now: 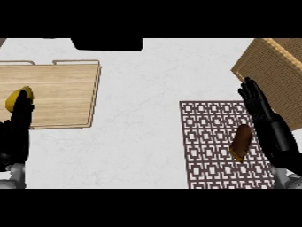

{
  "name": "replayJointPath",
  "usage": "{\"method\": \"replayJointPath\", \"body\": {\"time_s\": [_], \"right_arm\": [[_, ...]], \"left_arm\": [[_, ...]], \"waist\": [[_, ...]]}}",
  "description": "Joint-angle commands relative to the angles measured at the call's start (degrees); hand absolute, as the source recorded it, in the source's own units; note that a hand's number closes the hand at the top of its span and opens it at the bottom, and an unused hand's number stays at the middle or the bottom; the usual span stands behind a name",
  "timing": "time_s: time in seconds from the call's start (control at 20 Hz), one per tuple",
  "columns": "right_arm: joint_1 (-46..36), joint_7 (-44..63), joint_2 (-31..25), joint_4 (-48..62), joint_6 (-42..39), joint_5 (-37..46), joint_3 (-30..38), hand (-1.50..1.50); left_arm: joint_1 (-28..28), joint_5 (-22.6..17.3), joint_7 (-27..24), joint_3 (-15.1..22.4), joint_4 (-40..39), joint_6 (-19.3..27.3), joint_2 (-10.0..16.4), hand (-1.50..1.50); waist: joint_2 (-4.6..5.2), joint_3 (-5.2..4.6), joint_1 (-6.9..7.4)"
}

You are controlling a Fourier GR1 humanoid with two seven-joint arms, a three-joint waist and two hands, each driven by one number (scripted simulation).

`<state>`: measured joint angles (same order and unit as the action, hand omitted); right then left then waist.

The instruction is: Pick the sweet potato from the placemat and place it in the basket

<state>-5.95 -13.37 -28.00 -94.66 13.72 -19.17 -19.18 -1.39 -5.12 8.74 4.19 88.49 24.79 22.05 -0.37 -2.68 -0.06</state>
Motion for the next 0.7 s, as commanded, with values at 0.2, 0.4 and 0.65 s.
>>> {"method": "replayJointPath", "body": {"time_s": [0.2,0.4,0.65], "right_arm": [[4.59,15.19,-15.38,9.21,19.76,15.63,10.55,1.5],[0.31,19.48,-12.86,7.22,32.14,31.03,4.34,1.5],[0.12,31.55,-13.13,19.52,44.04,43.97,7.19,-1.5]], "left_arm": [[-1.35,-1.38,-0.57,-1.29,2.14,-2.3,1.71,0.0],[-4.98,-4.51,0.74,0.96,1.17,-8.04,1.1,0.0],[-6.12,-4.05,0.32,1.36,1.57,-8.07,0.89,0.0]], "waist": [[-0.4,1.67,-4.31],[0.44,2.23,-0.68],[0.97,1.91,0.2]]}}
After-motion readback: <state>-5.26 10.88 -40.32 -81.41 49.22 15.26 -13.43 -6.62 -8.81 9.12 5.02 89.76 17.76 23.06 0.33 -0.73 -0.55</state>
